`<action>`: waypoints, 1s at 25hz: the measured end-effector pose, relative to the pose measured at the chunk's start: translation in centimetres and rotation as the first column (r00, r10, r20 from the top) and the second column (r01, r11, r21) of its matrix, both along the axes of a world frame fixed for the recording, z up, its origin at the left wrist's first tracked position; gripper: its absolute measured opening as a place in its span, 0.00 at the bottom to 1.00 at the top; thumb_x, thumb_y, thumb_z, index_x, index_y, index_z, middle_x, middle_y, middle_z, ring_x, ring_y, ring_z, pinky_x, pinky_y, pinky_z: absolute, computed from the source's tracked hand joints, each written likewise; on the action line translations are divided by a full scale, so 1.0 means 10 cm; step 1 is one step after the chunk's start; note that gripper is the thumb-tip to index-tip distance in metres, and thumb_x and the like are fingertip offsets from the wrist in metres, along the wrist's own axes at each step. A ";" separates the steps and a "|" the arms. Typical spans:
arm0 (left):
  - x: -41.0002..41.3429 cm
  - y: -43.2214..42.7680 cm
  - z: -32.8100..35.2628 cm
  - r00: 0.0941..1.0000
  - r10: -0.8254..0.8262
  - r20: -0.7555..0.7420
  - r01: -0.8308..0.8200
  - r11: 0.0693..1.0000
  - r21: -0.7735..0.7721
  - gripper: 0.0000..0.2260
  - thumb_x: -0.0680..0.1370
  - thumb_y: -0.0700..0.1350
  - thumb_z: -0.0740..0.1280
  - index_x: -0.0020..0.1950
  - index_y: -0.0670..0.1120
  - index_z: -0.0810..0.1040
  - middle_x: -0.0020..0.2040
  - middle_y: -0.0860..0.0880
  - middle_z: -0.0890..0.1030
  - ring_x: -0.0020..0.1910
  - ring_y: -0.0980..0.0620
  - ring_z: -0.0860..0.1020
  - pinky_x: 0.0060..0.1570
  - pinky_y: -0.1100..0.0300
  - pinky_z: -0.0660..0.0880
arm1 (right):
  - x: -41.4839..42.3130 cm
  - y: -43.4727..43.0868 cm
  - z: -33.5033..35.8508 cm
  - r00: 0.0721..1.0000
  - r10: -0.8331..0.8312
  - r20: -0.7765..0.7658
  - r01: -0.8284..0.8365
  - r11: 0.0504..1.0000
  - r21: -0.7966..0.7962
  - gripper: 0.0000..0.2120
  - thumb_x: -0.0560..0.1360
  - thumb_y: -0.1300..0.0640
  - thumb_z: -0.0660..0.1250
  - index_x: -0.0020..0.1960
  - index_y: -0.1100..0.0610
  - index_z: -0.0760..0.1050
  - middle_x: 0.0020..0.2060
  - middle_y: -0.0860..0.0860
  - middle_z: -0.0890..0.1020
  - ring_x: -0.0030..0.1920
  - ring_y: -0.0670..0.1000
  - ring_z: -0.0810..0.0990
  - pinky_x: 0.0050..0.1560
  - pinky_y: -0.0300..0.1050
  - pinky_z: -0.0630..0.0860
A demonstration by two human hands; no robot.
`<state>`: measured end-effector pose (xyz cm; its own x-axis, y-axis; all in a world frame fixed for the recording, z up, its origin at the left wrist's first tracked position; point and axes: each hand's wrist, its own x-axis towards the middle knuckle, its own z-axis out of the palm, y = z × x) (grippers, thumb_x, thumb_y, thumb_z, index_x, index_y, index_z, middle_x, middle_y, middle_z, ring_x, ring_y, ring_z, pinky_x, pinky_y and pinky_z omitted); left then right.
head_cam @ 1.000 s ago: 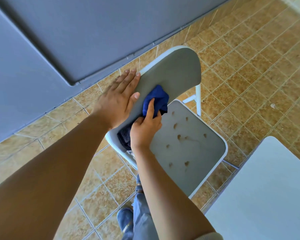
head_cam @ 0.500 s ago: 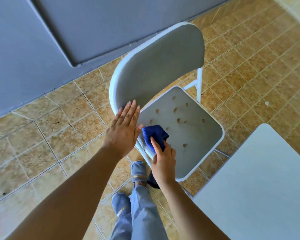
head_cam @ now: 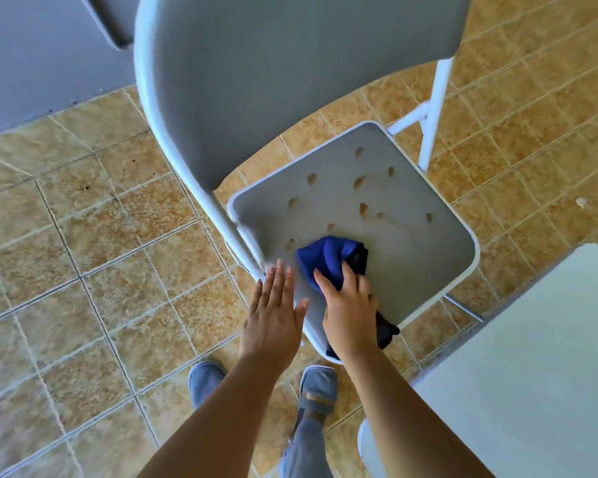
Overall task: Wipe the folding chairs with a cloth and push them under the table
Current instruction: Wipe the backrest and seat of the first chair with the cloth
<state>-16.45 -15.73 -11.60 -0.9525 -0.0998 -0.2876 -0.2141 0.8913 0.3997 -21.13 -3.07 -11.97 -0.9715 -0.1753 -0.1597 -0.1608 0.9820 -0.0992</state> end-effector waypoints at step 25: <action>-0.26 0.92 -0.72 0.885 0.447 -0.129 -0.462 0.877 -0.128 0.29 0.82 0.55 0.47 0.78 0.40 0.51 0.79 0.43 0.51 0.78 0.47 0.46 0.76 0.51 0.45 | -1.33 1.38 -0.25 0.975 -0.204 -0.090 0.209 0.976 0.059 0.31 0.70 0.63 0.66 0.71 0.48 0.65 0.73 0.58 0.62 0.66 0.65 0.62 0.56 0.62 0.66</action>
<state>-19.06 -6.56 -18.82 -0.8129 -0.5634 -0.1472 -0.5791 0.7553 0.3068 -34.42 10.72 -14.47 -0.9959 0.0390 -0.0821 0.0413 0.9988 -0.0265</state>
